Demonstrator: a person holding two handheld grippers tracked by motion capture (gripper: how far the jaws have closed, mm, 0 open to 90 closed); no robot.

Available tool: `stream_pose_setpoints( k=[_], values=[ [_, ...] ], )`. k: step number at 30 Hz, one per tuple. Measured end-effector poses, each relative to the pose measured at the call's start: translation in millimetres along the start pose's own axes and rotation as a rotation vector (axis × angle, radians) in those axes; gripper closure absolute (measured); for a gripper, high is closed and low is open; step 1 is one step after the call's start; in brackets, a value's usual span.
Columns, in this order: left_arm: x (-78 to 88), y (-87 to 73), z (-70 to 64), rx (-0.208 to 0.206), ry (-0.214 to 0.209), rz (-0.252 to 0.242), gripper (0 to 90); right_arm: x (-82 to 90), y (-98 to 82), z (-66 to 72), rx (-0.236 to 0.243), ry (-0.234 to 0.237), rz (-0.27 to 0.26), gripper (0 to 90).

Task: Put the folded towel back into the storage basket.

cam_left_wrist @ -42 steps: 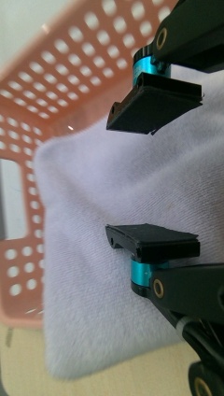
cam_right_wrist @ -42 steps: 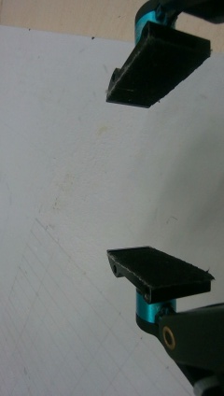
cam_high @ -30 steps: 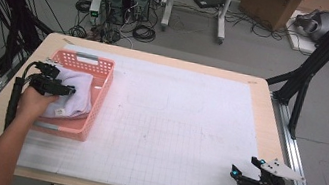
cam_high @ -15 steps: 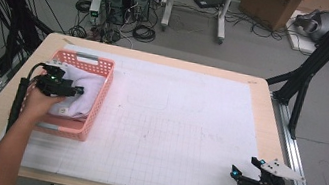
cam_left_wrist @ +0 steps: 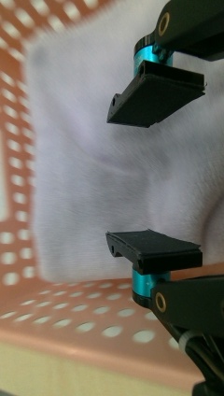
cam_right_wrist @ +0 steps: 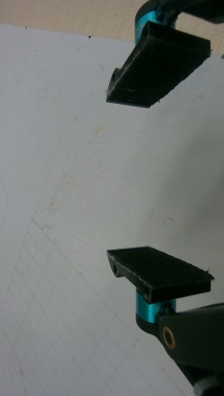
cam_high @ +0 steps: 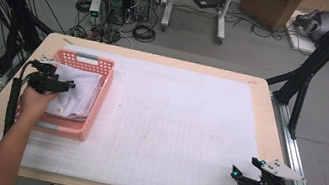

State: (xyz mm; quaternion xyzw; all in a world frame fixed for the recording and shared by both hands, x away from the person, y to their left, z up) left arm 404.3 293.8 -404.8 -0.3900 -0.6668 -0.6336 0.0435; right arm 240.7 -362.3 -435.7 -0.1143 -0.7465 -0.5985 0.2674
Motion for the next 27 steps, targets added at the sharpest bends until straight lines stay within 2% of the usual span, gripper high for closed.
stream_pose_setpoints(
  k=[5, 7, 9, 10, 11, 15, 16, 18, 22, 25, 27],
  values=[
    [24.7, 11.5, -8.9, -0.003, -0.124, -0.238, 35.1, 0.0, 0.9, 0.9, 0.000, 0.004, -0.004, 19.6],
    [34.7, 14.5, -14.7, -0.019, -0.168, -0.310, 30.9, 0.1, 1.3, 0.8, -0.004, 0.005, -0.005, 19.6],
    [42.5, 15.9, -21.9, -0.025, -0.181, -0.359, 24.0, 0.3, 1.9, 0.9, -0.009, 0.010, -0.010, 19.6],
    [45.4, 16.1, -25.7, -0.023, -0.189, -0.369, 19.2, 0.3, 2.2, 1.0, -0.011, 0.011, -0.013, 19.6],
    [48.3, 15.6, -29.3, -0.027, -0.205, -0.378, 18.6, 0.4, 2.6, 1.1, -0.013, 0.013, -0.015, 19.6],
    [55.9, 12.2, -46.0, -0.044, -0.259, -0.426, 19.1, 0.0, 4.4, 2.3, -0.022, 0.020, -0.027, 19.6],
    [57.0, 11.0, -50.9, -0.055, -0.284, -0.441, 19.1, -0.2, 4.9, 2.6, -0.021, 0.024, -0.033, 19.6],
    [58.5, 8.6, -61.6, -0.081, -0.309, -0.458, 20.5, 0.1, 5.8, 4.0, -0.026, 0.028, -0.036, 19.6],
    [59.2, 4.3, -84.2, -0.128, -0.360, -0.484, 21.6, -0.6, 7.5, 4.7, -0.035, 0.035, -0.049, 19.6],
    [56.8, 1.3, -97.0, -0.156, -0.383, -0.482, 21.8, -2.0, 8.5, 4.8, -0.042, 0.042, -0.059, 19.6],
    [54.5, -1.7, -105.3, -0.163, -0.403, -0.491, 21.8, -2.3, 8.7, 5.2, -0.042, 0.042, -0.059, 19.6]
  ],
)
Point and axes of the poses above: each handheld gripper's, and its own axes: x roughly backward along the jaws, y roughly out of its top, z roughly to its left, the point moved 2 cm from there along -x, roughly forward along the jaws, and after that the axes turned 15 degrees about -y, right-handed, at the moved point
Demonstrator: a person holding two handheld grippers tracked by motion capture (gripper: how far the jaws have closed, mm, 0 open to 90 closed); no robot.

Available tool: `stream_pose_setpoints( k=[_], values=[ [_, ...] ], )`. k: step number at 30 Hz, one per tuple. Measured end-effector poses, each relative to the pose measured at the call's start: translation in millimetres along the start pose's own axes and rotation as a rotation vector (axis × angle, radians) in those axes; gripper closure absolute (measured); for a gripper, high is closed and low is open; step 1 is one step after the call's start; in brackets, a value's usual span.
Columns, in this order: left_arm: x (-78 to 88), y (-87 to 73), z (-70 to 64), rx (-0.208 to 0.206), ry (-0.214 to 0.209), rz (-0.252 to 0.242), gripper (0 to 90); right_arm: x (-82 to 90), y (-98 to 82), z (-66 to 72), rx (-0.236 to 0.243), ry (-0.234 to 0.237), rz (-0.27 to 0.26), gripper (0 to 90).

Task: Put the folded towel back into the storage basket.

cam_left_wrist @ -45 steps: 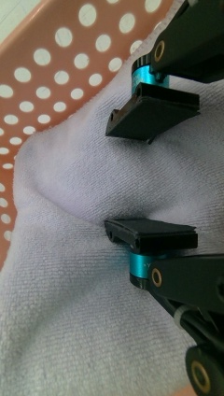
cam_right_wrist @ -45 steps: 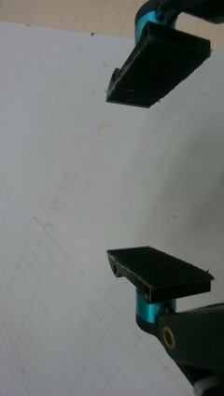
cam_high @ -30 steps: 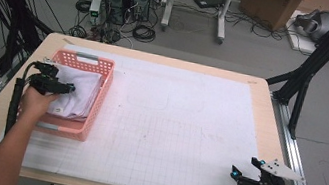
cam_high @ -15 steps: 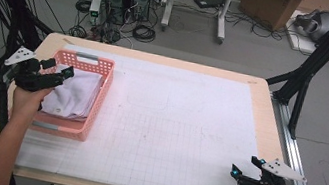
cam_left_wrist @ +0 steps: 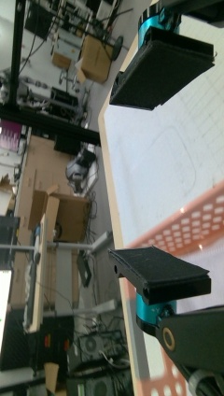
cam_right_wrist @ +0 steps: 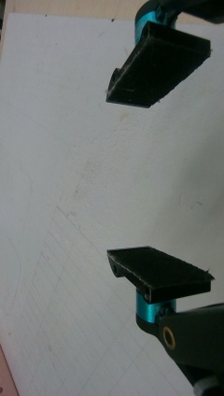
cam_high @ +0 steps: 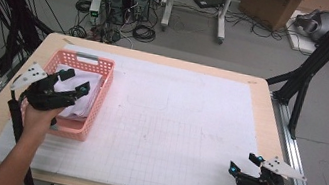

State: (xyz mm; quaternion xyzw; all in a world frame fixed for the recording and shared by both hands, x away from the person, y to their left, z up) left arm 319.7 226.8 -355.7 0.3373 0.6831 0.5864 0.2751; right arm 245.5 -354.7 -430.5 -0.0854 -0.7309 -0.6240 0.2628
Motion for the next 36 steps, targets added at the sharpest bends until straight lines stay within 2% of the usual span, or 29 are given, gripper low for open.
stream_pose_setpoints(
  k=[6, 10, 13, 17, 19, 20, 21, 22, 26, 31, 36],
  values=[
    [-14.6, -13.6, -25.6, -0.033, -0.059, 0.013, 22.4, 0.2, 1.5, 0.6, 0.006, 0.001, -0.010, 19.6],
    [-23.1, -19.9, -40.5, -0.069, -0.076, 0.008, 22.5, 0.0, 2.8, 2.7, 0.007, 0.003, -0.014, 19.6],
    [-29.6, -24.3, -50.4, -0.071, -0.105, 0.009, 22.6, 0.0, 3.0, 4.2, 0.015, 0.004, -0.016, 19.6],
    [-40.3, -35.1, -63.7, -0.085, -0.144, 0.047, 22.6, 1.8, 2.9, 5.8, 0.017, 0.006, -0.015, 19.6],
    [-44.3, -36.9, -69.1, -0.109, -0.147, 0.063, 22.8, 2.7, 3.0, 6.2, 0.017, 0.007, -0.017, 19.6],
    [-44.9, -36.0, -71.4, -0.096, -0.154, 0.051, 22.8, 2.9, 3.0, 6.2, 0.018, 0.006, -0.019, 19.6],
    [-44.9, -36.0, -71.4, -0.096, -0.154, 0.051, 22.7, 2.9, 3.0, 6.2, 0.018, 0.006, -0.019, 19.6],
    [-45.6, -32.6, -76.9, -0.099, -0.166, 0.040, 22.7, 3.5, 2.9, 5.6, 0.016, 0.005, -0.018, 19.6],
    [-48.9, -32.7, -84.7, -0.101, -0.187, 0.045, 22.7, 2.8, 2.6, 4.9, 0.015, 0.004, -0.020, 19.6],
    [-59.2, -45.2, -93.7, -0.083, -0.210, 0.078, 22.7, 2.7, 2.9, 5.9, 0.018, 0.007, -0.020, 19.6],
    [-69.5, -59.9, -103.9, -0.083, -0.236, 0.117, 22.9, 2.3, 3.1, 7.0, 0.020, 0.009, -0.016, 19.6]
  ],
)
Point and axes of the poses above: each handheld gripper's, and its own axes: x roughly backward along the jaws, y roughly out of its top, z roughly to its left, the point moved 2 cm from there along -x, roughly forward along the jaws, and after that the axes turned 15 degrees about -y, right-handed, at the moved point
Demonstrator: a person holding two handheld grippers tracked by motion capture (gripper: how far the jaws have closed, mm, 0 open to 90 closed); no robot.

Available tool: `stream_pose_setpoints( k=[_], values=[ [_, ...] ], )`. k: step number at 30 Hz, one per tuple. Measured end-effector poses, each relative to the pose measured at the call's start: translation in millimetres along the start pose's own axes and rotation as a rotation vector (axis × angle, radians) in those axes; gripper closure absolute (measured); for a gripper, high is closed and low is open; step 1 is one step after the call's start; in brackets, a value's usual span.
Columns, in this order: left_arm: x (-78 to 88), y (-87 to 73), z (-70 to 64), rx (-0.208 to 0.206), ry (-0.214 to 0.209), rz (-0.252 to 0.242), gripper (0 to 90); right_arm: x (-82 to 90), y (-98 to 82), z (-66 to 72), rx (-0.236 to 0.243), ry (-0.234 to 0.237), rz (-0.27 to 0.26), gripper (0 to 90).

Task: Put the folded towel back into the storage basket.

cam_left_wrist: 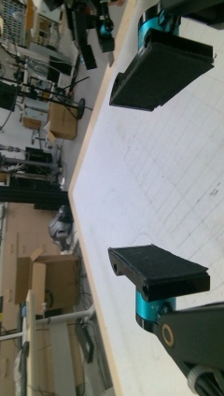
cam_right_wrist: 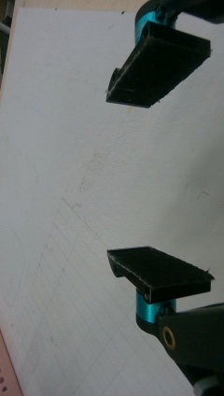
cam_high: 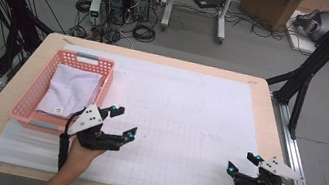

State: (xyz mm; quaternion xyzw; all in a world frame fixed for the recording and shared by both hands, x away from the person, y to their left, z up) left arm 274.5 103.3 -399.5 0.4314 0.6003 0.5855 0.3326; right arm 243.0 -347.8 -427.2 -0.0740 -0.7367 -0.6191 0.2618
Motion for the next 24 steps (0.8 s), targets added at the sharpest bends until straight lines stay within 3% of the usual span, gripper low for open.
stream_pose_setpoints(
  k=[10, 24],
  values=[
    [-12.8, -13.4, -5.2, 0.013, -0.018, 0.035, 23.0, -0.2, 0.2, 2.5, 0.002, 0.001, -0.002, 19.6],
    [-15.9, -18.7, -2.1, 0.031, -0.015, 0.046, 23.0, -2.0, -0.1, 2.4, 0.001, 0.008, 0.001, 19.6]
  ],
)
Point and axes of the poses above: each handheld gripper's, and its own axes: x roughly backward along the jaws, y roughly out of its top, z roughly to its left, the point moved 2 cm from there along -x, roughly forward along the jaws, and after that the axes turned 15 degrees about -y, right-handed, at the moved point
